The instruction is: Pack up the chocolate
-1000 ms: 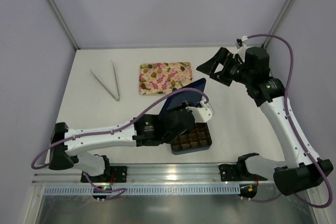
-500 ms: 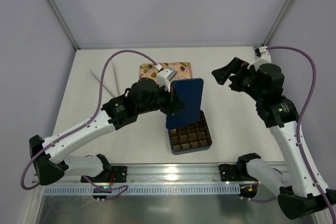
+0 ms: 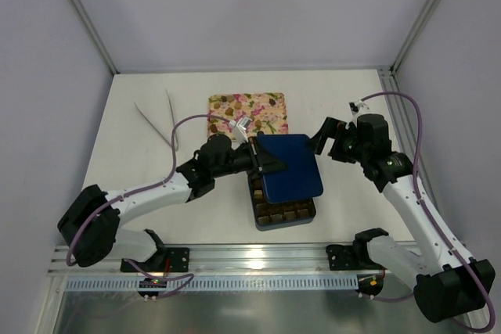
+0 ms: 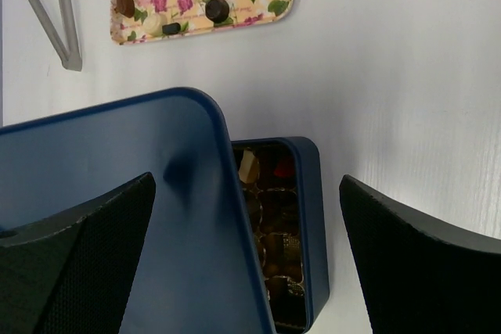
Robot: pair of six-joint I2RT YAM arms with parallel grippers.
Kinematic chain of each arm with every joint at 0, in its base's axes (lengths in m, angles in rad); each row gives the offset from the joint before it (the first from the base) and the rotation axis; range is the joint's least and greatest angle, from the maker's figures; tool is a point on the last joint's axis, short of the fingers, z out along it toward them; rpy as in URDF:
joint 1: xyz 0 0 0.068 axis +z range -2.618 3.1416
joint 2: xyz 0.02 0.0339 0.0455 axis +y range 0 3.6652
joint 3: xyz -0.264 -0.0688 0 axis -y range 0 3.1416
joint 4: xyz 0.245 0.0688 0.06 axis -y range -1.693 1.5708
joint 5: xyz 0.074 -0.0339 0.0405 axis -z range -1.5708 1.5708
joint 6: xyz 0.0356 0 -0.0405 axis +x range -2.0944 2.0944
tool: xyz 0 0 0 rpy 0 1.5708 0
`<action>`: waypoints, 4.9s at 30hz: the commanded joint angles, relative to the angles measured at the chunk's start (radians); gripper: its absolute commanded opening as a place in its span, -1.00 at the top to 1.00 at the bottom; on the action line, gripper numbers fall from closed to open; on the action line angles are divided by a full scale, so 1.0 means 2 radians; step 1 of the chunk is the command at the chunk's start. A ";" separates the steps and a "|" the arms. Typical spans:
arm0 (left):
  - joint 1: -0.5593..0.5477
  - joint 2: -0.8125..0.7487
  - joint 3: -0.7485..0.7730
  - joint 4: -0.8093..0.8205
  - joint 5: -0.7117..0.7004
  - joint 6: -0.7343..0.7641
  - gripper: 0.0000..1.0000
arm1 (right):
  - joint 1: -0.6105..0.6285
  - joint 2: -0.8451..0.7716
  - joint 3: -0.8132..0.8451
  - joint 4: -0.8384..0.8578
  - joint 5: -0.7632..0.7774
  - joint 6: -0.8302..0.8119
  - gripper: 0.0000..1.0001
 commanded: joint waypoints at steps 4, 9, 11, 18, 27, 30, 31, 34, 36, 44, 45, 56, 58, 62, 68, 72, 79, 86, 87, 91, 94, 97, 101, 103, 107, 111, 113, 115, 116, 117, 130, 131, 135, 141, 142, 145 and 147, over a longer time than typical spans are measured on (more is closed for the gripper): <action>0.006 0.043 -0.018 0.151 0.033 -0.052 0.99 | -0.001 -0.013 -0.047 0.049 -0.009 -0.002 -0.99; 0.006 0.080 -0.035 0.192 0.051 -0.070 0.99 | 0.000 -0.024 -0.085 0.071 -0.003 0.008 -0.99; 0.008 0.089 -0.043 0.198 0.055 -0.070 0.99 | 0.000 -0.026 -0.096 0.085 -0.006 0.012 -0.99; 0.008 0.103 -0.069 0.207 0.063 -0.068 0.99 | 0.001 -0.027 -0.137 0.119 -0.013 0.029 -1.00; 0.007 0.129 -0.097 0.246 0.069 -0.072 1.00 | 0.007 -0.027 -0.172 0.156 -0.013 0.046 -0.99; 0.007 0.139 -0.104 0.260 0.072 -0.076 0.99 | 0.010 -0.030 -0.186 0.171 -0.018 0.050 -1.00; 0.007 0.143 -0.108 0.266 0.071 -0.076 1.00 | 0.011 -0.031 -0.188 0.178 -0.019 0.052 -0.99; 0.007 0.149 -0.113 0.273 0.069 -0.077 0.99 | 0.014 -0.033 -0.196 0.187 -0.021 0.056 -0.99; 0.008 0.151 -0.115 0.275 0.068 -0.077 1.00 | 0.017 -0.031 -0.198 0.188 -0.022 0.057 -0.99; 0.008 0.155 -0.122 0.281 0.068 -0.078 0.82 | 0.024 -0.031 -0.206 0.192 -0.019 0.059 -1.00; 0.010 0.154 -0.124 0.281 0.068 -0.077 0.81 | 0.025 -0.031 -0.208 0.193 -0.019 0.060 -0.99; 0.025 0.148 -0.143 0.281 0.076 -0.075 0.58 | 0.027 -0.037 -0.256 0.245 -0.057 0.087 -0.99; 0.028 0.148 -0.146 0.281 0.078 -0.074 0.57 | 0.027 -0.036 -0.265 0.256 -0.062 0.093 -0.99; 0.037 0.146 -0.150 0.281 0.082 -0.073 0.58 | 0.028 -0.037 -0.281 0.282 -0.070 0.106 -0.99; 0.047 0.143 -0.161 0.281 0.087 -0.073 0.56 | 0.033 -0.041 -0.283 0.281 -0.070 0.113 -0.91; 0.057 0.135 -0.166 0.279 0.090 -0.071 0.55 | 0.037 -0.042 -0.281 0.275 -0.065 0.116 -0.84; 0.067 0.122 -0.174 0.258 0.093 -0.063 0.53 | 0.050 -0.040 -0.273 0.263 -0.048 0.117 -0.71; 0.077 0.100 -0.179 0.218 0.097 -0.048 0.51 | 0.068 -0.030 -0.263 0.262 -0.031 0.113 -0.67; 0.078 0.093 -0.179 0.213 0.097 -0.041 0.48 | 0.070 -0.028 -0.262 0.262 -0.029 0.113 -0.66; 0.084 0.077 -0.177 0.174 0.098 -0.025 0.44 | 0.080 -0.020 -0.256 0.249 -0.022 0.113 -0.66; 0.090 0.067 -0.177 0.152 0.100 -0.015 0.44 | 0.086 -0.015 -0.252 0.248 -0.015 0.111 -0.66; 0.096 0.058 -0.178 0.130 0.103 -0.005 0.43 | 0.090 -0.011 -0.248 0.246 -0.011 0.110 -0.66; 0.100 0.044 -0.180 0.106 0.100 0.005 0.40 | 0.095 -0.007 -0.245 0.244 -0.007 0.109 -0.66; 0.102 0.039 -0.176 0.082 0.099 0.015 0.40 | 0.099 -0.004 -0.242 0.245 -0.006 0.110 -0.66; 0.107 0.023 -0.178 0.059 0.098 0.023 0.39 | 0.106 0.002 -0.236 0.239 0.003 0.106 -0.65; 0.112 0.007 -0.173 0.022 0.094 0.038 0.37 | 0.114 0.004 -0.230 0.233 0.013 0.106 -0.65; 0.113 0.001 -0.171 0.006 0.094 0.045 0.34 | 0.116 0.005 -0.229 0.231 0.015 0.106 -0.66; 0.113 -0.005 -0.167 -0.006 0.093 0.051 0.32 | 0.118 0.006 -0.229 0.228 0.018 0.106 -0.65; 0.115 -0.006 -0.168 -0.014 0.094 0.054 0.32 | 0.119 0.007 -0.229 0.227 0.020 0.105 -0.65; 0.116 -0.011 -0.168 -0.017 0.093 0.055 0.31 | 0.119 0.005 -0.228 0.226 0.021 0.105 -0.65; 0.131 -0.071 -0.156 -0.158 0.043 0.088 0.40 | 0.127 0.005 -0.219 0.206 0.037 0.099 -0.65; 0.130 -0.072 -0.157 -0.161 0.040 0.085 0.41 | 0.128 0.006 -0.216 0.203 0.040 0.098 -0.65; 0.130 -0.056 -0.158 -0.174 0.023 0.076 0.58 | 0.139 0.011 -0.204 0.186 0.056 0.093 -0.64; 0.130 -0.032 -0.144 -0.171 0.021 0.078 0.68 | 0.153 0.018 -0.193 0.176 0.072 0.092 -0.58; 0.129 -0.028 -0.139 -0.170 0.020 0.078 0.69 | 0.155 0.019 -0.191 0.176 0.073 0.092 -0.58; 0.125 -0.011 -0.132 -0.168 0.018 0.078 0.72 | 0.165 0.025 -0.186 0.174 0.080 0.096 -0.56; 0.117 0.000 -0.129 -0.163 0.017 0.075 0.74 | 0.170 0.029 -0.182 0.173 0.085 0.096 -0.55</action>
